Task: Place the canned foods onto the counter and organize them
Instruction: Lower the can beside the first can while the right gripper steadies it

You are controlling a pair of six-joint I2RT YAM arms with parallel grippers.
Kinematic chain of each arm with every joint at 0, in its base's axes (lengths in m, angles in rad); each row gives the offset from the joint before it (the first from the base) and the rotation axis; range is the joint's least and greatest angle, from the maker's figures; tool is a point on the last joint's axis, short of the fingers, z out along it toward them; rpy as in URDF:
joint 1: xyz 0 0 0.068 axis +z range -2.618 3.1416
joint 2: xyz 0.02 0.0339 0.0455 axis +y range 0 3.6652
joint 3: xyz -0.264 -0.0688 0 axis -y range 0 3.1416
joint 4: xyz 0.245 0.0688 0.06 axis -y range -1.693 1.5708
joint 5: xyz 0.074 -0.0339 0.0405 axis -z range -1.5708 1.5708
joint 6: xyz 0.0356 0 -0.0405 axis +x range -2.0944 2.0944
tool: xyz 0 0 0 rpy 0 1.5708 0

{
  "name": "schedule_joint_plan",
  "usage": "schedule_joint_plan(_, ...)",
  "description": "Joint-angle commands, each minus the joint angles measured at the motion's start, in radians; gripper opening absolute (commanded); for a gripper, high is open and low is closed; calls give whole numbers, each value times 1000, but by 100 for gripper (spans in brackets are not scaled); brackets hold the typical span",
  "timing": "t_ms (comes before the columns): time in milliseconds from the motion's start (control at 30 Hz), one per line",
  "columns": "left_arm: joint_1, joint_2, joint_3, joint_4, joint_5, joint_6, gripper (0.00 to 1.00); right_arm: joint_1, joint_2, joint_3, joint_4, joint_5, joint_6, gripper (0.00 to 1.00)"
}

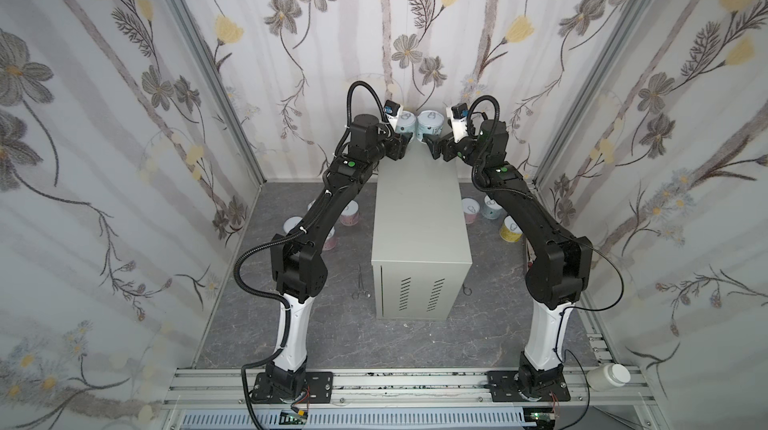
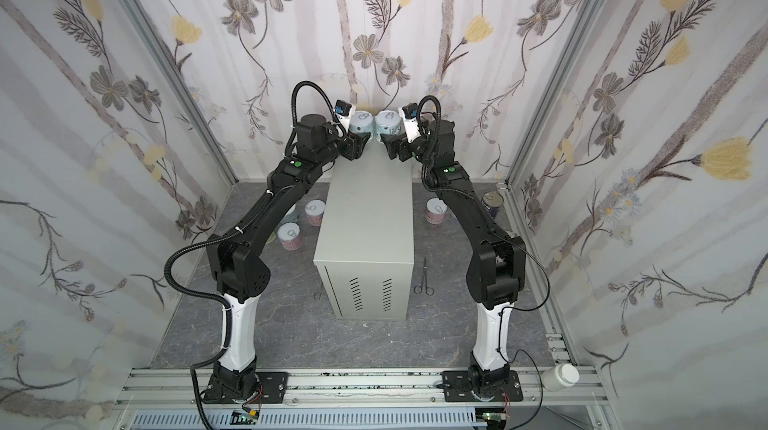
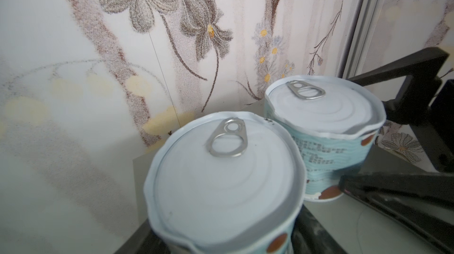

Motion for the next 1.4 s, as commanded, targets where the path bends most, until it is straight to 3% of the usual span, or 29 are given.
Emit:
schedule_joint_plan(0,1,7,6,-57,16,20,69,-2,8,9,32,-17,-5,95)
schedule_joint_plan(1367,-1,1,6,-66,63,0,70,6,43,52,26,-52,12,87)
